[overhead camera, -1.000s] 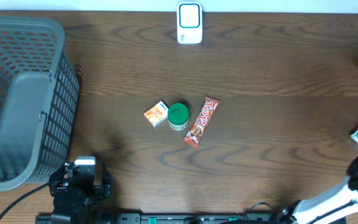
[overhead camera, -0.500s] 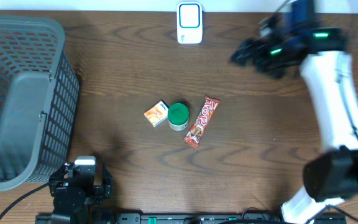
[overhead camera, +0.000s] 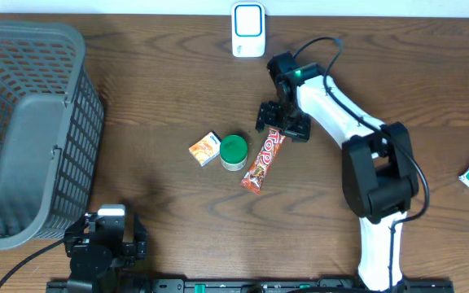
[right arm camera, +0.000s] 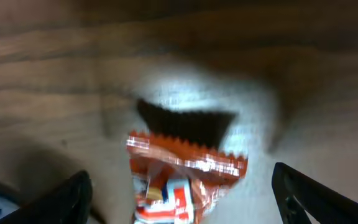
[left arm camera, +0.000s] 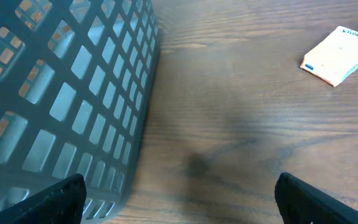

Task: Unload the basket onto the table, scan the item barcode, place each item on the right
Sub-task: 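Move the right gripper back over the red Top bar, then grasp the red Top bar with the right gripper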

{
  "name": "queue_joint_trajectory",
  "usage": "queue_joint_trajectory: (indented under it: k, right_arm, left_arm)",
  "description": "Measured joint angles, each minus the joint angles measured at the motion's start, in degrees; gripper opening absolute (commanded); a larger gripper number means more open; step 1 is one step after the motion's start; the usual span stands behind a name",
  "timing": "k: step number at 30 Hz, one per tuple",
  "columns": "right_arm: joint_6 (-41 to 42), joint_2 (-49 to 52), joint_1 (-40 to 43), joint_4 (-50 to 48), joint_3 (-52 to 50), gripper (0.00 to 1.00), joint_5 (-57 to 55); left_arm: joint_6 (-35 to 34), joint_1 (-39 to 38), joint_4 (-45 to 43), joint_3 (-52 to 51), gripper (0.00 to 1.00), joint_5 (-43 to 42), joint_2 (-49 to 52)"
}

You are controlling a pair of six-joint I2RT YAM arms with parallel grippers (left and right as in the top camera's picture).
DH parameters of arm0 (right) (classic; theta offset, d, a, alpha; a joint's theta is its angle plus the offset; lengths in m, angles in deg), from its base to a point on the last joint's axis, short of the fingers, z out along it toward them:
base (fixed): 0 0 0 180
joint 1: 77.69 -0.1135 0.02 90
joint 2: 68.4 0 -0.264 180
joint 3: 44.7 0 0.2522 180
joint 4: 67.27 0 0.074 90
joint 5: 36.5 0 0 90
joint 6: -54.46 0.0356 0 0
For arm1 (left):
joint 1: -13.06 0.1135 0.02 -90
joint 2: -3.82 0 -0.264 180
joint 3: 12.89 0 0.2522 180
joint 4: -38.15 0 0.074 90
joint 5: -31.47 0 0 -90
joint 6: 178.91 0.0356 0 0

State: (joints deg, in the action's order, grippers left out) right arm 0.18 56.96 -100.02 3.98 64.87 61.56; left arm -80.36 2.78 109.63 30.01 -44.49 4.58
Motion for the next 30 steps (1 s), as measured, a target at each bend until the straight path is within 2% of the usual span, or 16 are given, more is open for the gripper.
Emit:
queue_joint_trajectory:
  k: [5,9,15,24,30]
  right_arm:
    - [-8.17,0.07,0.61,-2.32,-0.33,0.94,-0.39]
    - [-11.43,-0.24,0.70,-5.44,-3.30,0.94,0.02]
    - [-20.81,-3.87,2.38,-12.94,-9.86,0.85,7.17]
    - [-39.71,-4.15,6.78,-9.11,-11.21,0.88,17.31]
    - [-50.80,-4.63,8.07,-9.33,-13.22,0.86,21.90]
  left_arm:
    - [0.00,0.00,0.02,0.00,0.95,0.00,0.00]
    - [-0.02,0.00,0.00,0.00,0.95,0.00,0.00]
    - [0.00,0.00,0.02,0.00,0.95,0.00,0.00]
    - [0.00,0.00,0.02,0.00,0.95,0.00,0.00]
    - [0.00,0.00,0.02,0.00,0.95,0.00,0.00]
